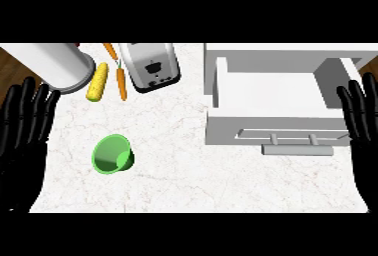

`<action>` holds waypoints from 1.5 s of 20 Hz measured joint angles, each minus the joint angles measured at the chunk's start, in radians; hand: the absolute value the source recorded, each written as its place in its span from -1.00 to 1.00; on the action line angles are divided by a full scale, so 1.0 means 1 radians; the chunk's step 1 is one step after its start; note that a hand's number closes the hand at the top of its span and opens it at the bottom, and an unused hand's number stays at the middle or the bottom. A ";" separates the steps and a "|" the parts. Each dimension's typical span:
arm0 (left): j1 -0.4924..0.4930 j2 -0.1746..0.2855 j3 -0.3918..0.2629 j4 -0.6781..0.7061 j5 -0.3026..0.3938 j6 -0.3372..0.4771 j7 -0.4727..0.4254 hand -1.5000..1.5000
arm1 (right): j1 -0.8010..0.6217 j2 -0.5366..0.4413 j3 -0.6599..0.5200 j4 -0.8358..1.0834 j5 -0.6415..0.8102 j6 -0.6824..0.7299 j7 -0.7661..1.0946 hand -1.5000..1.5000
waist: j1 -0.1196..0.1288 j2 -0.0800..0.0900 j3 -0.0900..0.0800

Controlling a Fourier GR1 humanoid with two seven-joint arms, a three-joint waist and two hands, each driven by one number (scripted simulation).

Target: Pick up the cup, place it into the drawer and close the drawer

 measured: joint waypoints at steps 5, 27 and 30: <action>-0.004 0.060 -0.005 0.029 0.170 -0.187 -0.059 -1.00 | -0.019 0.015 0.015 0.015 -0.008 0.000 0.019 -1.00 | -0.009 -0.007 -0.007; -0.028 0.144 0.058 0.231 0.631 -0.597 0.063 -1.00 | -0.016 0.075 0.057 0.045 -0.066 0.038 0.082 -1.00 | -0.012 -0.012 -0.008; -0.044 0.136 0.066 0.242 0.630 -0.588 0.084 -1.00 | -0.018 0.068 0.040 0.024 -0.084 0.045 0.100 -1.00 | -0.013 -0.012 -0.008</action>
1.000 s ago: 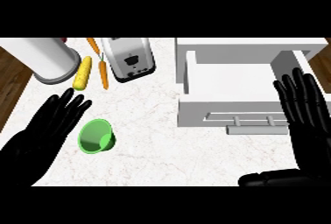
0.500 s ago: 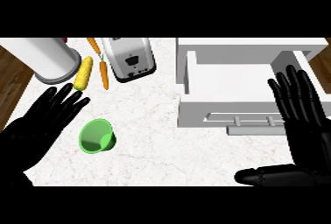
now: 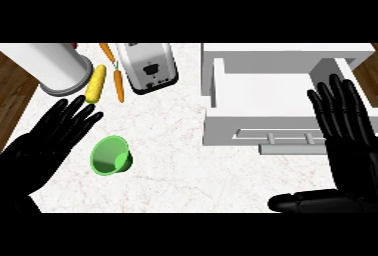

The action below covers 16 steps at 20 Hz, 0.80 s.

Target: Pick up the cup, place it into the drawer and close the drawer

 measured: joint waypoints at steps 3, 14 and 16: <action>0.014 -0.015 0.007 0.007 -0.030 -0.011 -0.003 -1.00 | -0.015 0.004 -0.002 0.013 0.009 -0.003 -0.002 -1.00 | 0.001 0.000 0.000; 0.020 -0.034 0.059 0.173 -0.165 -0.099 -0.089 -1.00 | -0.029 -0.014 -0.048 0.019 -0.025 0.027 0.000 -1.00 | 0.000 0.000 0.000; 0.017 -0.033 0.073 0.219 -0.201 -0.117 -0.124 -1.00 | -0.053 -0.014 -0.048 0.035 -0.020 0.023 0.005 -1.00 | 0.000 0.001 0.000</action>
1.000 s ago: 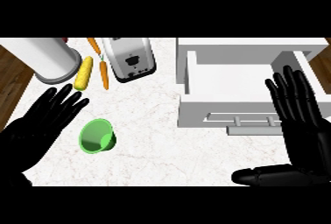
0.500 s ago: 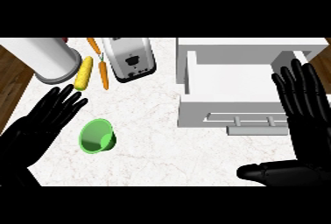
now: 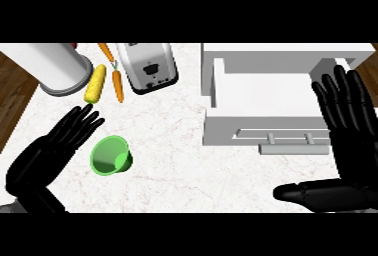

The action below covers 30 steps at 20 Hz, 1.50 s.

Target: Pick up the cup, place it into the drawer and close the drawer

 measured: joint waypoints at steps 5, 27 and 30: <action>-0.006 0.002 0.033 0.092 -0.089 -0.019 -0.078 -1.00 | -0.010 0.001 -0.001 -0.013 0.002 -0.007 0.023 -1.00 | -0.001 0.000 0.000; -0.200 0.042 0.024 0.708 -0.456 0.067 -0.529 -1.00 | 0.009 -0.009 -0.023 -0.023 -0.027 0.035 0.024 -1.00 | -0.004 -0.001 0.002; -0.237 0.058 0.026 0.792 -0.472 0.091 -0.584 -1.00 | 0.002 -0.007 -0.019 -0.025 -0.029 0.035 0.033 -1.00 | -0.006 -0.001 0.003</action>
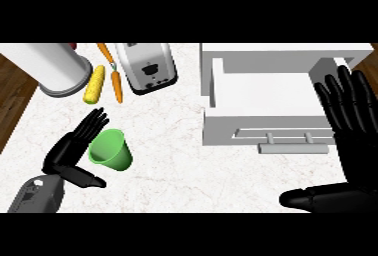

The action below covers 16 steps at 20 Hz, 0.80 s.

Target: Pick up the cup, place it into the drawer and close the drawer

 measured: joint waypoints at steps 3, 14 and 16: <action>-0.012 0.017 -0.001 0.066 -0.014 0.023 -0.050 -1.00 | -0.001 -0.001 0.000 0.003 -0.001 0.003 0.003 -1.00 | 0.000 0.000 0.000; -0.087 0.016 -0.057 0.284 -0.072 0.084 -0.172 -1.00 | -0.011 0.011 0.019 -0.012 0.012 -0.010 0.025 -1.00 | -0.009 0.005 -0.004; -0.100 0.020 -0.066 0.310 -0.078 0.085 -0.187 -1.00 | -0.015 0.007 0.015 -0.006 0.008 -0.004 0.020 -1.00 | -0.008 0.005 -0.004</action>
